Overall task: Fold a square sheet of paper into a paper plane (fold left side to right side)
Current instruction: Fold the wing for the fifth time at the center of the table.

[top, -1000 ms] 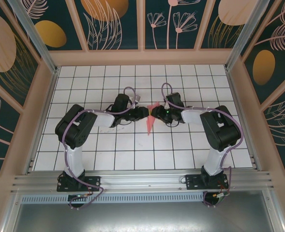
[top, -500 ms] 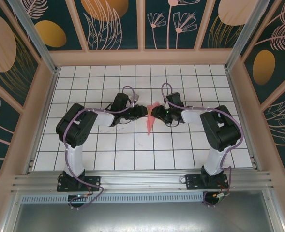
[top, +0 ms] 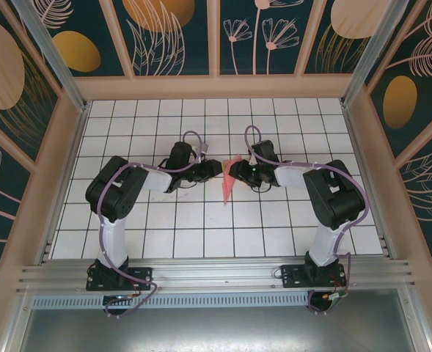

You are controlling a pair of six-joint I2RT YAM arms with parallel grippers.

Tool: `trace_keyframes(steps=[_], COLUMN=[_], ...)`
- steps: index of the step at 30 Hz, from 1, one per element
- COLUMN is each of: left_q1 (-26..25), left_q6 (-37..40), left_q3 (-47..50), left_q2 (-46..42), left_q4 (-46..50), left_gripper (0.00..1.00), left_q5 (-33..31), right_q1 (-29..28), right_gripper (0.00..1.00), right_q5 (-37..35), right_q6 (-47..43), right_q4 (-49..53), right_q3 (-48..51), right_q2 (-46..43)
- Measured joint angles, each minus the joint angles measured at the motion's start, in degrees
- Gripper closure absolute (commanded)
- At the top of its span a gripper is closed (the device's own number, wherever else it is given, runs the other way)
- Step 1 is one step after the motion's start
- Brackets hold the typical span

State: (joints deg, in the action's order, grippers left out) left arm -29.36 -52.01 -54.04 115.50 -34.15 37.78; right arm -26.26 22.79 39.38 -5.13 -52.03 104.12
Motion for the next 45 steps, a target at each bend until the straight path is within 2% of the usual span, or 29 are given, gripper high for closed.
trace_keyframes(steps=[12, 18, 25, 36, 41, 45], left_q1=[0.0, 0.0, -0.3, -0.6, -0.6, -0.6], left_q6=[-1.1, -2.1, -2.8, -2.1, -0.5, 0.6], left_q3=[-0.3, -0.3, -2.7, -3.5, -4.0, -4.0], left_q2=[2.9, 3.2, 4.4, 5.0, 5.0, 5.0], left_q4=[-1.8, -3.0, -3.4, -2.2, -0.2, 0.9], left_gripper=[0.64, 0.72, 0.74, 0.95, 0.99, 0.99], left_q5=[1.8, 2.6, 3.7, 2.9, 2.0, 1.6], right_q1=[0.0, 0.0, 0.0, 0.0, 0.4, 1.9], right_gripper=[0.49, 0.49, 0.49, 0.49, 0.45, 0.38], right_q5=[0.0, 0.1, 0.2, 0.2, 1.2, 3.2], right_q6=[0.0, 0.0, 0.0, 0.0, -0.4, -0.5], right_q4=[0.2, 0.6, 1.1, 2.0, 1.7, -0.3], right_q3=[-0.1, -0.4, -0.9, -1.4, -1.5, -0.9], right_q2=[0.1, 0.2, 0.5, 0.7, 0.5, -0.5])
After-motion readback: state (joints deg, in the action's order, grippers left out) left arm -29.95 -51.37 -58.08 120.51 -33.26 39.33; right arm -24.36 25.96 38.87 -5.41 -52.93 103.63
